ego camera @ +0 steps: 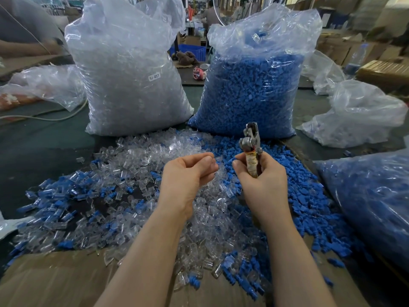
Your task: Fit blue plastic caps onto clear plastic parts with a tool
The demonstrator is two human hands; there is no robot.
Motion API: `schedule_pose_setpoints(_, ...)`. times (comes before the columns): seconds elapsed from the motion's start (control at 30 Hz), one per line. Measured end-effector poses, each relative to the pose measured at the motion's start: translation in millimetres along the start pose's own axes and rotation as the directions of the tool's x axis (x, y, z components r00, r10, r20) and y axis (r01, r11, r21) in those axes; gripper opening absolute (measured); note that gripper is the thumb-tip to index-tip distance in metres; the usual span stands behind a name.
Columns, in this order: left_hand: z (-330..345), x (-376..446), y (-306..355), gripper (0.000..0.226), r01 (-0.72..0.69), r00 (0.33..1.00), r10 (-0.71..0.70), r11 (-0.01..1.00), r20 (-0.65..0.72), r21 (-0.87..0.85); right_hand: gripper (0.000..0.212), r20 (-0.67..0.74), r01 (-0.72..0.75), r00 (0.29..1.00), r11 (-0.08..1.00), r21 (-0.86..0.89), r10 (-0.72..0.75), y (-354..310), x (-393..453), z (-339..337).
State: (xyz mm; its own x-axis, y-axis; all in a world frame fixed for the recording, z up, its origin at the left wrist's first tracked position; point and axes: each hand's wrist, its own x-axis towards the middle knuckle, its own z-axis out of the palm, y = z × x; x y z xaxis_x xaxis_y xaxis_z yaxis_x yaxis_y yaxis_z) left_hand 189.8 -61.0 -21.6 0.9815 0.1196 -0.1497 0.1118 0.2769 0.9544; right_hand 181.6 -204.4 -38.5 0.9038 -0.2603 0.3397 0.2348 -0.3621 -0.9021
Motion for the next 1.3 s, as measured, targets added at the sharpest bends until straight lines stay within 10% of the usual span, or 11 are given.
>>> schedule_pose_setpoints(0.77,12,-11,6,0.006,0.012,0.997,-0.009,0.999,0.076,-0.043,0.010,-0.048,0.070,0.997,0.996,0.063,-0.067,-4,-4,10)
schedule_pose_setpoints(1.3,18,-16,0,0.012,-0.303,0.947,0.319,0.920,-0.028,0.250,0.008,-0.020,-0.002,1.000,0.999,0.053,0.003,-8,-4,9)
